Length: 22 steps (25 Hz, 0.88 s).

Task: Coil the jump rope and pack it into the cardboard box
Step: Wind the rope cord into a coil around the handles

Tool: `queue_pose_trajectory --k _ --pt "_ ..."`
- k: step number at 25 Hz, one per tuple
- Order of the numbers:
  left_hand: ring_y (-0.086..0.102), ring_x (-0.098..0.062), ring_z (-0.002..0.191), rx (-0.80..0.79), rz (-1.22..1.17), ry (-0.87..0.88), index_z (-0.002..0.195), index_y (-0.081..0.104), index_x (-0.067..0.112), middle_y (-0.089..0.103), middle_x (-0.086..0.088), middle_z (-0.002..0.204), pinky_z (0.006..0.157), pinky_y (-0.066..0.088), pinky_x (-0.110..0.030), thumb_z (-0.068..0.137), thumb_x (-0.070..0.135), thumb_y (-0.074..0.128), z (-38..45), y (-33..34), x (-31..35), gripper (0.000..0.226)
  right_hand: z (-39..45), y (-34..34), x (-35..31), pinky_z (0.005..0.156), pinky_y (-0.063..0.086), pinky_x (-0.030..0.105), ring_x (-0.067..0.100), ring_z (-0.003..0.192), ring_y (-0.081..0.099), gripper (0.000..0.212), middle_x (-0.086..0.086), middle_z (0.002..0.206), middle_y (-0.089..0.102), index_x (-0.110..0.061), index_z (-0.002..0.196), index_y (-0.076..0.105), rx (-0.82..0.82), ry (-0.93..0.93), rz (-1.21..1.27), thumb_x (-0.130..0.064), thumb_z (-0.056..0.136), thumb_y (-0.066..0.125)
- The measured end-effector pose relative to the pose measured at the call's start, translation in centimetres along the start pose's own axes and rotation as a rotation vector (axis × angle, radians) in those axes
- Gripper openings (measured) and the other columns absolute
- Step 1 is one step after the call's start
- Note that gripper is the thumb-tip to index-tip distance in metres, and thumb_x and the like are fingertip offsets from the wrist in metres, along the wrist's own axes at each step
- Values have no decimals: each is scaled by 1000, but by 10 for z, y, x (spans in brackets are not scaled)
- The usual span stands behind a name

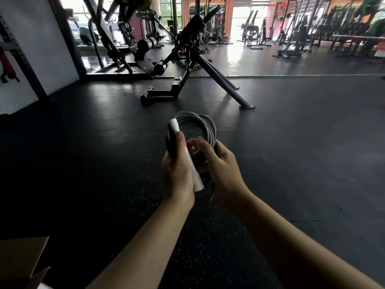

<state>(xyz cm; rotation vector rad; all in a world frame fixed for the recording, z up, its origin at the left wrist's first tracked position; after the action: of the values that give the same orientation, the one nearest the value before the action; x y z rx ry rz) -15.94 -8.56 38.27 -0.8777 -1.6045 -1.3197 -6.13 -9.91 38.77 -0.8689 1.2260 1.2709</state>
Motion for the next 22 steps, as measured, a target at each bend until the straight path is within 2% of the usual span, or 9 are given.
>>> queue_pose_trajectory --k 3,5,7,9,11,13,16,20,22 --pt "78 -9 87 32 12 41 96 76 26 82 8 92 82 64 -43 97 59 55 -1 0 1 40 -6 3 9 64 58 29 13 74 73 23 1 89 80 -17 101 76 -31 136 59 -37 100 65" --pt "76 0 78 77 42 91 93 74 26 81 15 84 81 61 -36 100 55 54 -3 0 2 35 -11 6 12 69 58 31 15 82 73 23 5 97 81 -17 104 77 -15 155 79 -36 100 65" --pt "76 -1 75 106 89 166 92 74 25 81 12 82 72 59 -25 101 51 53 -5 1 1 35 -14 10 17 71 57 30 15 82 71 23 10 96 81 -11 104 77 69 132 98 -30 100 66" --pt "76 -2 73 120 115 236 91 75 20 81 8 81 64 56 -18 102 47 54 -7 1 -3 36 -15 13 24 69 56 36 15 74 67 24 6 83 78 -11 95 77 186 98 61 -33 97 68" --pt "77 -4 72 133 125 262 91 78 14 81 3 83 64 56 -18 101 46 56 -8 -1 -7 40 -16 14 28 74 57 48 24 72 69 34 5 79 78 -14 87 74 263 61 -48 -47 88 67" --pt "78 -8 76 123 123 247 95 80 10 82 -1 86 67 58 -21 99 48 58 -8 -1 -9 44 -15 13 27 73 56 51 27 70 69 37 7 76 76 -13 82 71 284 -2 -126 -49 85 64" --pt "79 -9 77 64 69 164 99 80 8 83 -3 87 66 59 -20 96 44 65 -5 1 -6 39 -5 6 14 60 50 40 12 60 60 25 6 66 72 -13 73 68 291 -91 -200 -33 88 66" --pt "77 -21 85 -155 68 18 97 78 12 81 -5 89 77 59 -36 94 36 71 12 -1 4 25 17 -11 -3 56 58 47 29 62 71 30 5 67 74 -14 77 73 228 -111 -379 -42 84 64" --pt "75 -27 97 -285 -2 3 117 71 -1 79 -11 100 87 58 -42 87 22 77 24 -8 16 38 25 -22 -12 53 50 34 15 53 61 26 -2 60 68 -14 74 71 168 -145 -507 -35 87 65"
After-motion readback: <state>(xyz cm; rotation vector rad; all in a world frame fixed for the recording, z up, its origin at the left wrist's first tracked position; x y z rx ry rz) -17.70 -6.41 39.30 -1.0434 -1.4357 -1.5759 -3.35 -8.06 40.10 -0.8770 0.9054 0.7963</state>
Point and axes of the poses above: each hand's wrist, its own z-axis towards the middle knuckle, its own y-axis out of the palm, x = y × z, the point moved 3 cm from there along z, towards the middle knuckle
